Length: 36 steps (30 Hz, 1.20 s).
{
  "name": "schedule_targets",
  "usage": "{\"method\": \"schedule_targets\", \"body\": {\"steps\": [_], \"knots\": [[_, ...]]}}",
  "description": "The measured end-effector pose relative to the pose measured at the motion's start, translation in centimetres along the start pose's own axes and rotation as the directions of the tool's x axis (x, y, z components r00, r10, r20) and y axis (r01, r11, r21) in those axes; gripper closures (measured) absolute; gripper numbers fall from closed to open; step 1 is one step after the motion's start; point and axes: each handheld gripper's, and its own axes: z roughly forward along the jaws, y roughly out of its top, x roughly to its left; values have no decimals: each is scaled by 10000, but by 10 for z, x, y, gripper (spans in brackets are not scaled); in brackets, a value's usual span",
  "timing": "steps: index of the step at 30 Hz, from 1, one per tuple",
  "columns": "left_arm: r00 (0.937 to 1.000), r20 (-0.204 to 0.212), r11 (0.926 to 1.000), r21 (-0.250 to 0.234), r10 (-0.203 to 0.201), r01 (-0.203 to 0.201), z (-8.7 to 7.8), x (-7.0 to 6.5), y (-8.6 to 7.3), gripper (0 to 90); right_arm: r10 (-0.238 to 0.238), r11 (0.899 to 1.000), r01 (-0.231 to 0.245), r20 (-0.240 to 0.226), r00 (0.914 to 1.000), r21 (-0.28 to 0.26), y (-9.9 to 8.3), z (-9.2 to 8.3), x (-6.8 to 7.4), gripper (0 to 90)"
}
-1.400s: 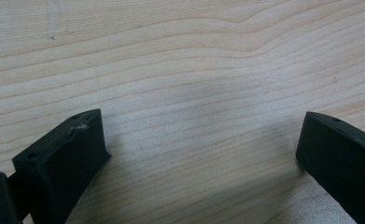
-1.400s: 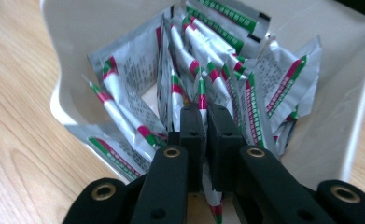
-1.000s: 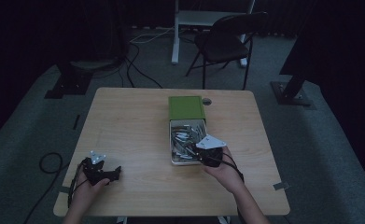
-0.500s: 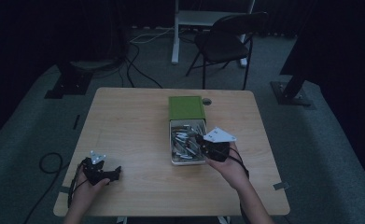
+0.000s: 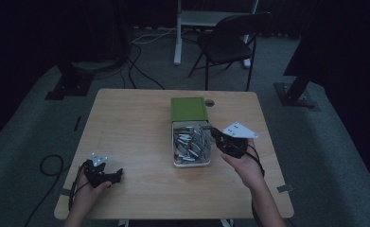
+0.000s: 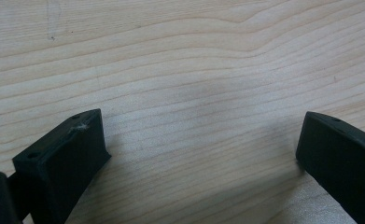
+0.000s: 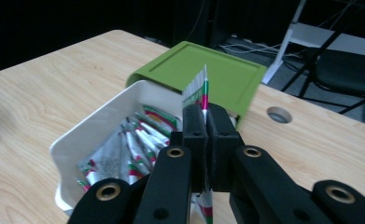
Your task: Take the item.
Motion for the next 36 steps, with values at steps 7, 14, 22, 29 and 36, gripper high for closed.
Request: {"method": "schedule_targets", "body": {"steps": [7,14,22,29,36], "knots": [[10000,4,10000,15,6,-6,0,0,0,22,155,9999,-157,401,9991,59,-5,-8,-16,882],[10000,-1,10000,-2,-2,2,0,0,0,22,408,9980,-446,836,9957,438,-25,-9,-31,883],[10000,-3,10000,-4,-3,3,0,0,0,22,673,9913,-783,1035,9923,1060,-57,-6,-37,883],[10000,-2,10000,12,-5,5,0,0,0,22,1026,9830,-1173,1070,9890,1413,-77,0,-39,882],[10000,-2,10000,13,-6,6,0,0,0,22,1315,9737,-1501,1152,9846,1714,-93,5,-42,882]]}}
